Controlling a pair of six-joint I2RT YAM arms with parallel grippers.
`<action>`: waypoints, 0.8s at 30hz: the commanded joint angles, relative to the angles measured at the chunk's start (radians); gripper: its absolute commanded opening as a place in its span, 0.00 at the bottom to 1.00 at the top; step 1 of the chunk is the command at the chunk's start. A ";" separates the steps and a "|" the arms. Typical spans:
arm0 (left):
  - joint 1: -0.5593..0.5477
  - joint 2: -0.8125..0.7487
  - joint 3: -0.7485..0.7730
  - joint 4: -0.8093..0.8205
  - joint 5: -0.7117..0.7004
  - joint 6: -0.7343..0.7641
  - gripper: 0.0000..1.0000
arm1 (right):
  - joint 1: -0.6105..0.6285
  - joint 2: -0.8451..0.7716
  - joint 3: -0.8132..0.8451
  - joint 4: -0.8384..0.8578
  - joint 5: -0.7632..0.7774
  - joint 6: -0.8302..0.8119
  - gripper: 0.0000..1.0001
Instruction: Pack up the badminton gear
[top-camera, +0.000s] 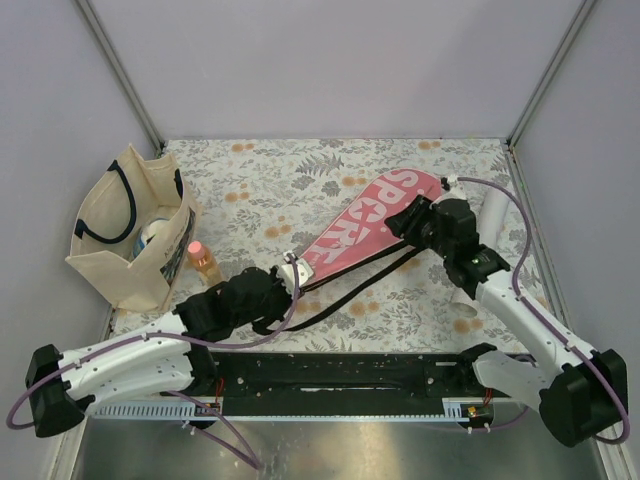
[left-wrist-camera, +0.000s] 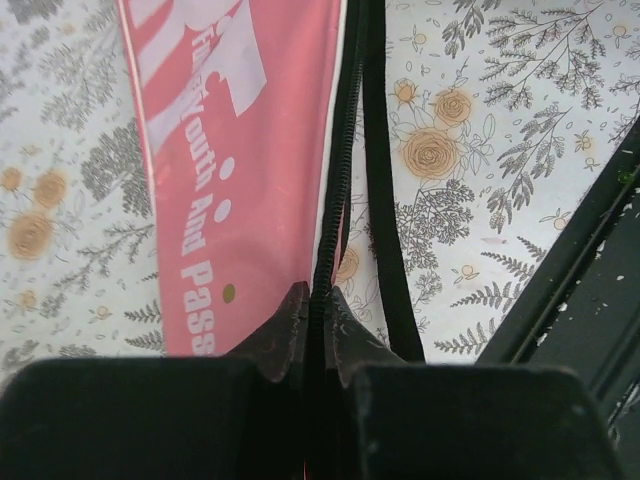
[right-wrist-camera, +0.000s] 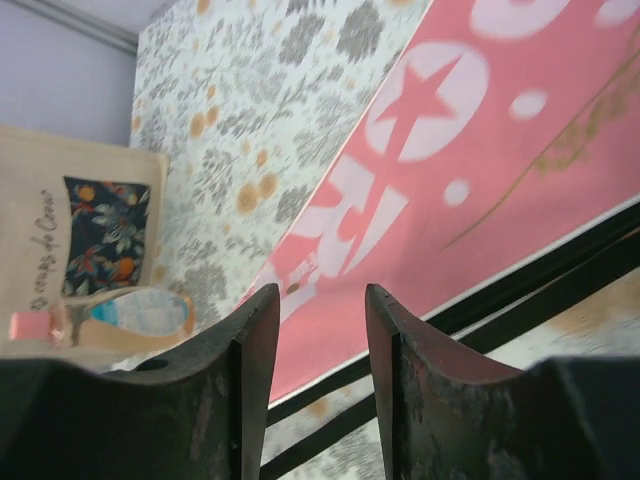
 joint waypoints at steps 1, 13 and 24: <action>0.095 0.019 0.099 -0.001 0.226 -0.100 0.00 | -0.145 -0.037 0.064 -0.007 -0.082 -0.319 0.48; 0.347 0.044 0.211 -0.097 0.528 -0.266 0.00 | -0.454 0.113 0.084 -0.016 -0.267 -0.381 0.54; 0.476 0.065 0.233 -0.128 0.579 -0.404 0.00 | -0.454 0.172 -0.231 0.319 -0.361 -0.064 0.64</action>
